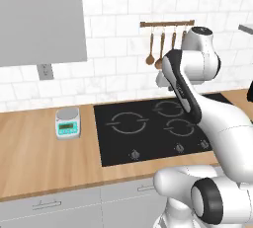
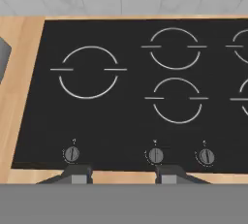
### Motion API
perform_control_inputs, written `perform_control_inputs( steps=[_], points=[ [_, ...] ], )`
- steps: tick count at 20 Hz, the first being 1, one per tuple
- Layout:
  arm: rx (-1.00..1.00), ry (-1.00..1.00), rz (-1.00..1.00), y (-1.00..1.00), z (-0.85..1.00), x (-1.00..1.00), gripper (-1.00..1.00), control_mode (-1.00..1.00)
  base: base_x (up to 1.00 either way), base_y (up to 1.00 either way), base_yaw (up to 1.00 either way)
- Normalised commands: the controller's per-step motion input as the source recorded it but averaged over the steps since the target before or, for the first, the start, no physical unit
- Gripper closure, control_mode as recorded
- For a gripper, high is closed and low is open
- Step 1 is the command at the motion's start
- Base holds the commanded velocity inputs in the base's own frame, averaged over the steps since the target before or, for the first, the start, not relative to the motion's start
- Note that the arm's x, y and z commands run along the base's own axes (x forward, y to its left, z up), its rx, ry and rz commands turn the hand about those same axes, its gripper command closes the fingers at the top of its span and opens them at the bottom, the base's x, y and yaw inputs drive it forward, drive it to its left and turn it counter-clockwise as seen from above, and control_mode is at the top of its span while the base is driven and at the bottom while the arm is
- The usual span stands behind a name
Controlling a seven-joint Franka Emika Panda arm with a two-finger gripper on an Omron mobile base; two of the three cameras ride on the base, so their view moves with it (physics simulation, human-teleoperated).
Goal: Take a straw from the drawer in front and place it inside the glass cup on the dining counter.
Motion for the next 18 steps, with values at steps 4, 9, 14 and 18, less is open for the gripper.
perform_control_inputs(
  steps=[4, 9, 14, 18],
  points=[
    [0.0, 0.0, 0.0, 0.0, 0.0, 0.0, -1.0, 1.0, -0.49, 0.0, 0.0],
    [0.0, 0.0, 0.0, 0.0, 0.0, 0.0, -1.0, 1.0, -0.97, -0.17, 0.0],
    [0.0, 0.0, 0.0, 0.0, 0.0, 0.0, -1.0, 1.0, -0.13, -0.67, 0.34],
    [0.0, 0.0, 0.0, 0.0, 0.0, 0.0, -1.0, 1.0, 0.1, -0.64, 0.67]
  ],
)
